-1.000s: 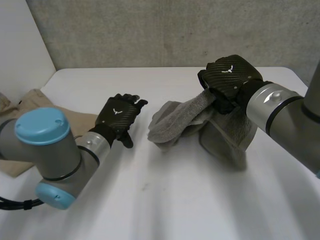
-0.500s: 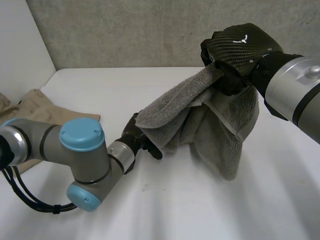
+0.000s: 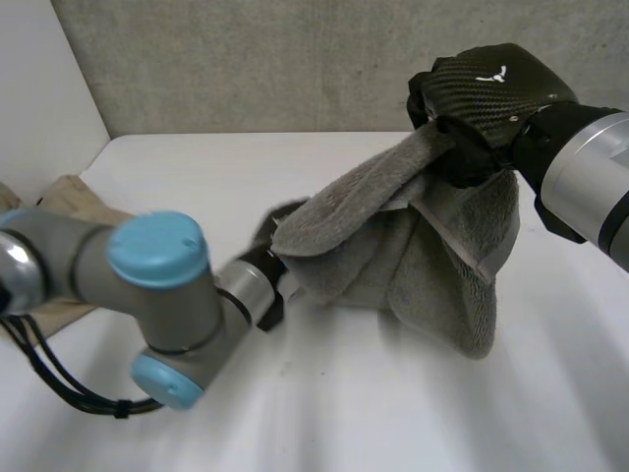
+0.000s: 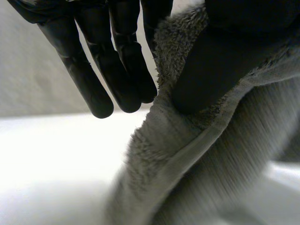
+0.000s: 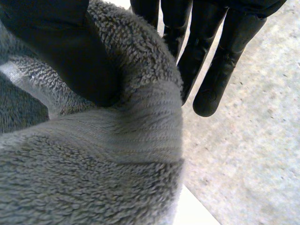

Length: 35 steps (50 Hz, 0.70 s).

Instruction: Fold the laundry.

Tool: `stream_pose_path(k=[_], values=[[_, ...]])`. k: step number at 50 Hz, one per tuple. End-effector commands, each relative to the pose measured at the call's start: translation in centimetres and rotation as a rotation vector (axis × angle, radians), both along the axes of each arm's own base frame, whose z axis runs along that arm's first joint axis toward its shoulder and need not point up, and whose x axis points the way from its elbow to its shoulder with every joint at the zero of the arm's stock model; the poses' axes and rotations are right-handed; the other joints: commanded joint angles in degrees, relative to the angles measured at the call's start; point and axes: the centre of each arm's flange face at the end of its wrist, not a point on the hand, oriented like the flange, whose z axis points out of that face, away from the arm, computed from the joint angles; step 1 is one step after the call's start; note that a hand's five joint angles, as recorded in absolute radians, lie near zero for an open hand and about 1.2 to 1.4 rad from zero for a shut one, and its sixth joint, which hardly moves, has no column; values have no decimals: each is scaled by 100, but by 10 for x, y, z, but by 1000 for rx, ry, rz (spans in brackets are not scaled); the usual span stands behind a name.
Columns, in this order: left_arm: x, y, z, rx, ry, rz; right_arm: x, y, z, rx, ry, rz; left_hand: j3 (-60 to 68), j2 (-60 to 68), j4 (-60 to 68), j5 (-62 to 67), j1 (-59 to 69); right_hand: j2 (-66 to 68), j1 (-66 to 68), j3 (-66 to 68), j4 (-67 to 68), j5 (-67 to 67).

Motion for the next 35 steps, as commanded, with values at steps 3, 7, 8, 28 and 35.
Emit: stream_pose_path(k=[3, 7, 8, 28, 35], values=[[67, -19, 91, -259, -16, 243, -29, -37, -1, -11, 28, -104, 1202, 1174, 1160, 1552, 1801, 1321, 2583, 1307, 1195, 1470], [75, 3, 115, -379, -84, 243, -38, -56, -12, 19, 49, -101, 1202, 1174, 1160, 1552, 1801, 1321, 2583, 1307, 1195, 1470], [77, 6, 117, -394, -100, 244, -39, -61, -17, 33, 53, -103, 1202, 1174, 1160, 1552, 1801, 1321, 2583, 1307, 1195, 1470], [59, 15, 38, -367, -477, 121, -37, -136, -131, 300, 296, -145, 1202, 1174, 1160, 1552, 1801, -3397, -2135, -3411, -3523, -3249], [49, 14, 34, -367, -475, 101, -47, -148, -118, 208, 222, -262, 1202, 1174, 1160, 1552, 1801, -4409, -3147, -4423, -4535, -4260]])
